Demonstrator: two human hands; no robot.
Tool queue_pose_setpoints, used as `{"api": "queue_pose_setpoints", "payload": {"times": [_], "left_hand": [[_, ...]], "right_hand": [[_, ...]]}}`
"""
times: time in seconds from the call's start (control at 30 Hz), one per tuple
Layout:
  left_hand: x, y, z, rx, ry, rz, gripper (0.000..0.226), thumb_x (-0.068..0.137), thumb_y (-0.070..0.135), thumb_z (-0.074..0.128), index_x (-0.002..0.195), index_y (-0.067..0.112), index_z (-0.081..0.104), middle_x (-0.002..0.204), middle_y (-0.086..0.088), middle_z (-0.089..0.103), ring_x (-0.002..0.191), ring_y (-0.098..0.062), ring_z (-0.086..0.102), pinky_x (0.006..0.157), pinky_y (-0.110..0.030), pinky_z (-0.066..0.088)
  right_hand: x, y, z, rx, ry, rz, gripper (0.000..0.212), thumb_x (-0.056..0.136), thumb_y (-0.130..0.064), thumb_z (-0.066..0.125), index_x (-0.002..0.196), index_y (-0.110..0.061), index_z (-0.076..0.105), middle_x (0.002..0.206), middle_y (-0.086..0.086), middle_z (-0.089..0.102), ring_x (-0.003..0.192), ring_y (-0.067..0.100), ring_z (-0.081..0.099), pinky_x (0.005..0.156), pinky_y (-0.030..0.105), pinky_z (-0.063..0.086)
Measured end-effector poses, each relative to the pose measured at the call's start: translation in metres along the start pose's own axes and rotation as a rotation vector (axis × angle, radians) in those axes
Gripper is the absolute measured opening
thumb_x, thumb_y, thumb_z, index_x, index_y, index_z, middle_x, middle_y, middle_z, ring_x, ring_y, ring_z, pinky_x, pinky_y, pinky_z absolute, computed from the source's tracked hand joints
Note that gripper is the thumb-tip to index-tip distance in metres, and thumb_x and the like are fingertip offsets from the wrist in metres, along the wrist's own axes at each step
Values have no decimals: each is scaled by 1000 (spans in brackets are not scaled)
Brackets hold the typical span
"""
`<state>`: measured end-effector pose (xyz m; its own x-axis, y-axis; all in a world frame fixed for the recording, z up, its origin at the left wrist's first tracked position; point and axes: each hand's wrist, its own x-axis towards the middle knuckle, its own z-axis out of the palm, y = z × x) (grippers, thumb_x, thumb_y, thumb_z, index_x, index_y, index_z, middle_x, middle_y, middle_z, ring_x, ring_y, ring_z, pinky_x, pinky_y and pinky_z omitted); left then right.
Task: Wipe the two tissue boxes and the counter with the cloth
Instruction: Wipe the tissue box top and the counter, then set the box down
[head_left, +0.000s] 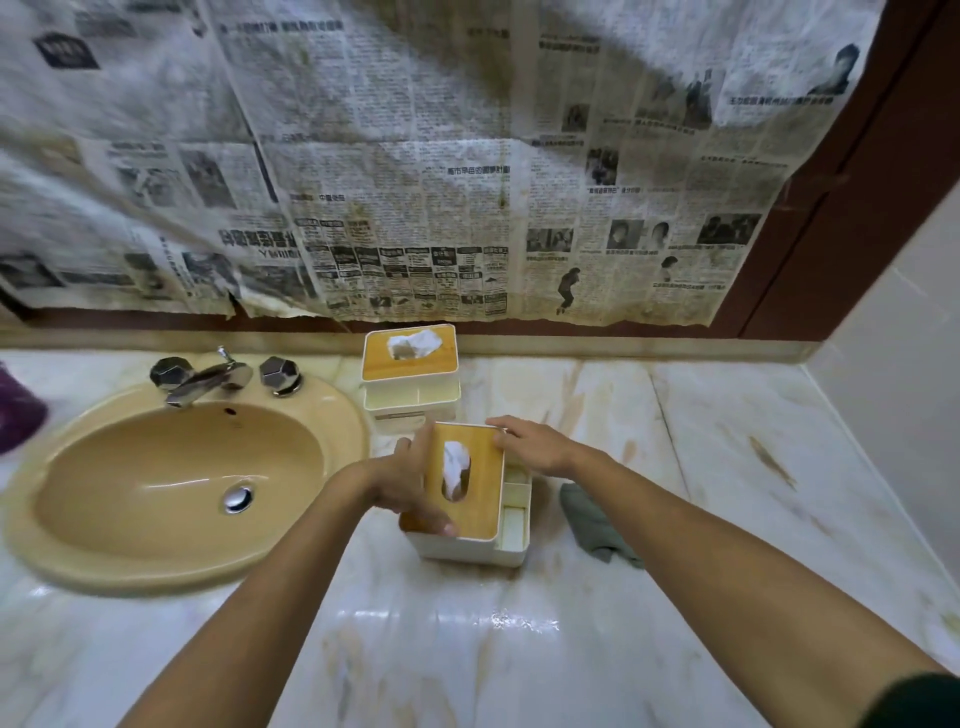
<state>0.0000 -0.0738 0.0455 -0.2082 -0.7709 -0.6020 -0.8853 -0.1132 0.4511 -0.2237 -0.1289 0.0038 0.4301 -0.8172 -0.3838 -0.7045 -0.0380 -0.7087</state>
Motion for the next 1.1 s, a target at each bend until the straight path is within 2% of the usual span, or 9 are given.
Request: {"api": "queue_pose_setpoints", "payload": {"times": [0.07,0.17,0.3,0.43,0.57,0.67,0.87,1.0,1.1], "left_hand": [[-2,1,6,127,-1,43,161,47,50,94,148,32,-30,158,-8,10,142,-36,26,107,-47,42],[1,-2,11,103,43,124,157,54,28,96,146,36,-32,155,-6,13,135,-36,35,95,-42,53],[8,-16,12,-23,128,293,153,51,21,93,148,43,-24,148,0,29,131,-23,39,94,-31,51],[10,-35,14,-255,231,223,136,54,25,93,152,45,2,131,2,48,107,-18,59,83,-30,56],[16,-45,16,-345,279,68,68,71,17,86,131,17,56,118,-8,63,95,-19,66,71,-28,55],[18,-37,20,-628,275,0,17,90,6,62,105,4,69,109,-22,69,84,-33,73,77,-39,61],[28,-13,32,-1029,361,-74,24,94,17,59,105,-1,70,114,-17,69,92,-36,70,87,-39,58],[34,2,37,-1064,386,-43,25,95,16,57,108,-3,69,116,-14,71,107,-34,68,99,-45,52],[39,21,30,-1034,403,10,22,95,14,55,102,1,72,111,-14,72,102,-31,68,102,-46,49]], "right_hand": [[-1,2,2,22,23,8,39,103,-31,36,140,-23,45,141,2,51,129,23,47,107,37,37],[-5,2,2,42,56,26,35,103,-27,36,135,-21,49,134,3,56,121,23,51,99,35,40],[-12,9,1,99,124,109,31,97,-28,42,126,-26,56,124,2,62,112,21,56,92,33,43],[-21,20,-6,69,215,197,28,92,-33,47,108,-17,64,109,2,65,98,21,59,84,35,46],[-28,26,-13,162,141,300,29,92,-35,42,86,-11,57,90,6,59,76,19,56,67,31,45],[-29,31,-9,224,146,255,27,97,-31,38,84,-15,56,90,3,56,83,19,52,76,34,43],[-35,35,2,171,257,244,36,98,-29,36,82,-10,61,95,13,66,88,26,57,75,38,41],[-38,41,1,187,328,287,40,95,-29,34,77,-5,60,87,15,67,86,34,61,79,43,48],[-41,48,-4,260,387,299,42,90,-33,33,70,-5,58,81,16,67,81,37,65,76,50,57]]}}
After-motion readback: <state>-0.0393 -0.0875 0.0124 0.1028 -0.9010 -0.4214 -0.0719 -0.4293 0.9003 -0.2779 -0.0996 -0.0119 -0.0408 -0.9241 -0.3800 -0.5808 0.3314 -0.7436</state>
